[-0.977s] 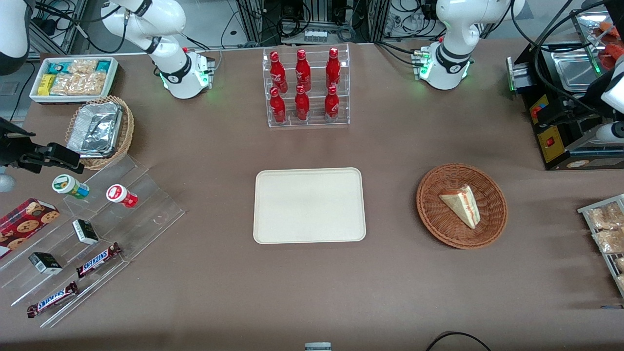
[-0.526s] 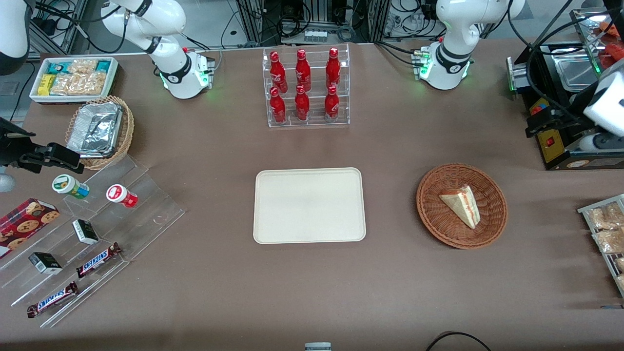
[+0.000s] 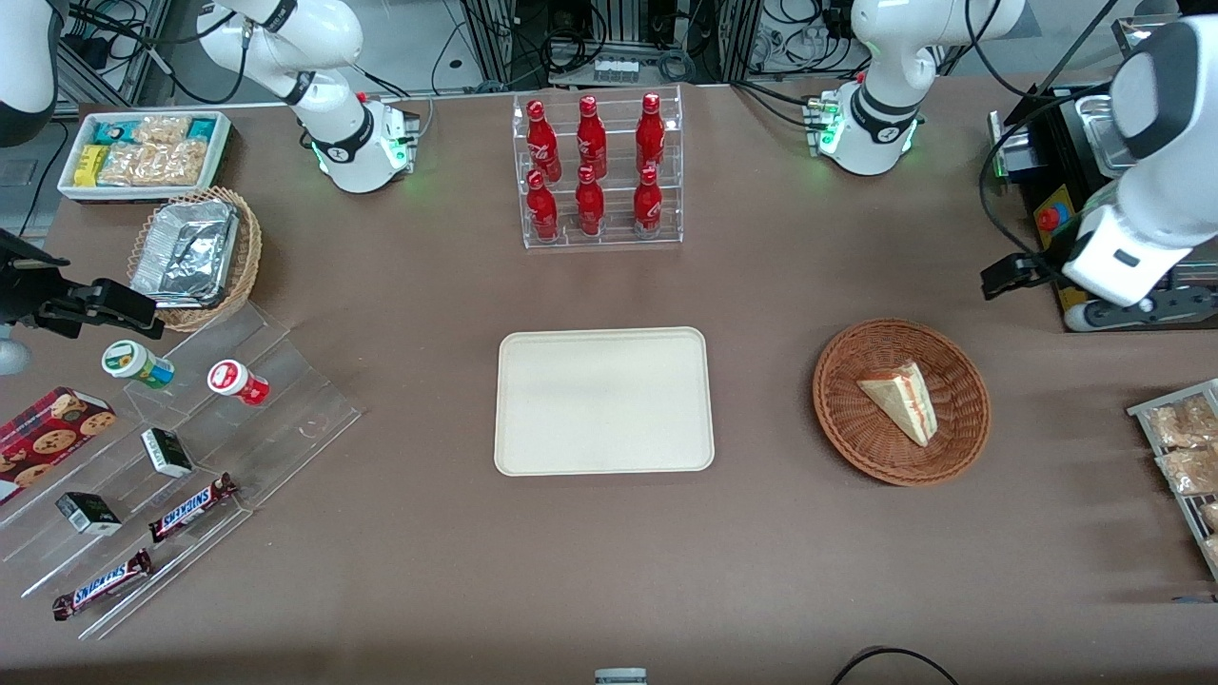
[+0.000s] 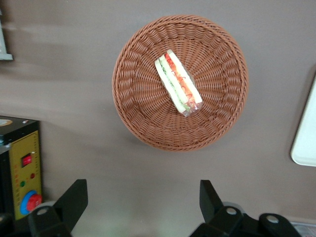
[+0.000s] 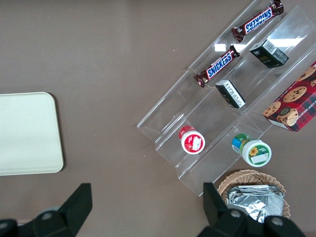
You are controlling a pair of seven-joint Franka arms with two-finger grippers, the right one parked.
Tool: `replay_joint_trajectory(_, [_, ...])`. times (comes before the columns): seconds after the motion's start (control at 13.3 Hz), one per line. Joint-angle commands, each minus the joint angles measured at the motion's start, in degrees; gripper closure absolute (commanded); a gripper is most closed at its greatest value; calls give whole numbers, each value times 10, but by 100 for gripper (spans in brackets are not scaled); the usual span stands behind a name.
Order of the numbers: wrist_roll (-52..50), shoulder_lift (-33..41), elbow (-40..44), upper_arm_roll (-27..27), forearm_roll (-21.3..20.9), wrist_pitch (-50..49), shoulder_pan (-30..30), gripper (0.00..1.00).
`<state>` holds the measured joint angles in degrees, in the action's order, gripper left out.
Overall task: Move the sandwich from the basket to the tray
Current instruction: 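Move the left gripper over the wrapped sandwich in the wicker basket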
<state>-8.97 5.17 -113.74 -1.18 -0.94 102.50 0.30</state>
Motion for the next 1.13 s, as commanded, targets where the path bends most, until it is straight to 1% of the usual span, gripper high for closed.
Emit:
replay_joint_trajectory(0.0, [-17, 22, -65, 4, -7, 61, -6, 0])
replay_joint_trajectory(0.08, [-27, 20, -81, 4, -6, 83, -6, 0])
replay_joint_trajectory(0.3, [-135, 5, -118, 4, -6, 155, -7, 0])
replay_joint_trajectory(0.6, [-239, -30, -117, 0, -6, 193, -8, 0])
replay_joint_trajectory(0.75, [-256, -47, -115, -2, -6, 200, -12, 0])
replay_joint_trajectory(1.05, [-256, -76, -103, -9, -6, 201, -28, 0])
